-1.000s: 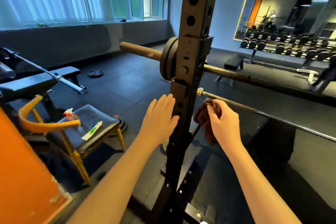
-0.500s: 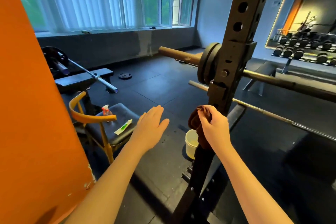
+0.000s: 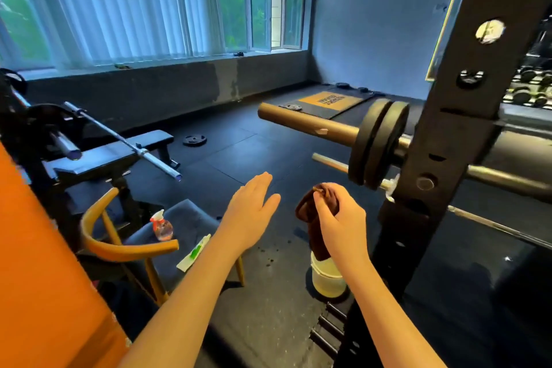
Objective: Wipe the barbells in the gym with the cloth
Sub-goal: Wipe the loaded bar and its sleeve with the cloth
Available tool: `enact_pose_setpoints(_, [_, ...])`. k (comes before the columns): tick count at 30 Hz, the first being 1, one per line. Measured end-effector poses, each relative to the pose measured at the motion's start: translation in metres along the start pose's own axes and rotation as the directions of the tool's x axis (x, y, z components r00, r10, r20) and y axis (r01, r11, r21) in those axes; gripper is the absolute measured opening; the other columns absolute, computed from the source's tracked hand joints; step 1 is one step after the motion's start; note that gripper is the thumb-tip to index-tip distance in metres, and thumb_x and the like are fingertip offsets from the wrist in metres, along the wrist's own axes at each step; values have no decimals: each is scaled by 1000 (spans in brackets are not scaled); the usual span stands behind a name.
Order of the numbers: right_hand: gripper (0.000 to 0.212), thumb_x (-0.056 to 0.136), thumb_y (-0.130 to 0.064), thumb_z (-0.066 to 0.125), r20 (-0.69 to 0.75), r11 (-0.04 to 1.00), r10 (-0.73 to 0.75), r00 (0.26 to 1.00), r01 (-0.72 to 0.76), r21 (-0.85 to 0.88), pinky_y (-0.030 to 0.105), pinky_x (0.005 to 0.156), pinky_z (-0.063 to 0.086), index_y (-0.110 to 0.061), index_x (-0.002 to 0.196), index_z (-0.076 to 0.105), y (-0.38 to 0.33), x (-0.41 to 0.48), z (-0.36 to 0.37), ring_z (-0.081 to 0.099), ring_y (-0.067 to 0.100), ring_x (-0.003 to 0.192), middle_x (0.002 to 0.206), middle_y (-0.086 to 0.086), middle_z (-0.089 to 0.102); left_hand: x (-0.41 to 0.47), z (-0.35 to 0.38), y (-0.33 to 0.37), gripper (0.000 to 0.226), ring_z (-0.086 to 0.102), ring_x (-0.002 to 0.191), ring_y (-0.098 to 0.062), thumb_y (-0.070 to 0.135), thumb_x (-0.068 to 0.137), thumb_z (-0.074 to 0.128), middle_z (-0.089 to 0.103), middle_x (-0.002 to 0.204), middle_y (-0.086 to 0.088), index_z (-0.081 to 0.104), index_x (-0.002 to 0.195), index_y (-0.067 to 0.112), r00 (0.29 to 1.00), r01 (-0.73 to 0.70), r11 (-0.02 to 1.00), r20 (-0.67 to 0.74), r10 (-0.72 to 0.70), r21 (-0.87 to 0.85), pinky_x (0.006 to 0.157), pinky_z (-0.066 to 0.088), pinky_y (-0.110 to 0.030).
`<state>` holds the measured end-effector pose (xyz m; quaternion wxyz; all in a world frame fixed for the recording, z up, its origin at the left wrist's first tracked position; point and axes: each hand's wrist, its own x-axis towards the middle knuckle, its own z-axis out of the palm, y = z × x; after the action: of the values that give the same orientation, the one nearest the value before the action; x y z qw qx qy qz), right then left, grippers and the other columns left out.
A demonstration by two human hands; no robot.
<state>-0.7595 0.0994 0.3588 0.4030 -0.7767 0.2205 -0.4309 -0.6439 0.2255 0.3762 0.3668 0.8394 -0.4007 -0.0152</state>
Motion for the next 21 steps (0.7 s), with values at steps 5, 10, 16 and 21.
enact_pose_setpoints(5, [16, 96, -22, 60, -19, 992, 124, 992, -123, 35, 26, 89, 47, -29, 110, 63, 3, 60, 31, 60, 8, 102, 106, -12, 66, 86, -13, -13, 53, 28, 144, -18, 31, 102, 46, 33, 156, 1, 31, 151, 16, 998, 13, 1000, 53, -13, 0, 117, 25, -39])
enact_pose_setpoints(10, [26, 97, -21, 58, -92, 990, 139, 986, -137, 23, 7, 83, 40, -46, 102, 54, -2, 100, 55, 56, -11, 99, 101, -28, 60, 144, -29, -27, 50, 31, 142, -15, 30, 102, 46, 36, 154, 2, 34, 149, 15, 995, -84, 996, 56, 85, -7, 116, 26, -36])
enact_pose_setpoints(16, [16, 98, -23, 56, -214, 982, 187, 959, -190, 7, 6, 74, 40, -37, 104, 58, 15, 120, 93, 57, -10, 93, 99, -22, 62, 209, -22, -55, 50, 37, 137, -21, 27, 101, 47, 42, 149, -4, 37, 147, 10, 953, -292, 956, 95, 287, 43, 113, 27, -35])
enact_pose_setpoints(21, [11, 98, -30, 55, -369, 968, 251, 895, -242, 70, 30, 71, 56, -37, 97, 63, 32, 119, 123, 67, 5, 80, 88, -8, 69, 244, -11, -70, 39, 45, 126, -25, 20, 100, 51, 52, 137, -10, 48, 136, 5, 871, -487, 873, 81, 485, 4, 106, 30, -34])
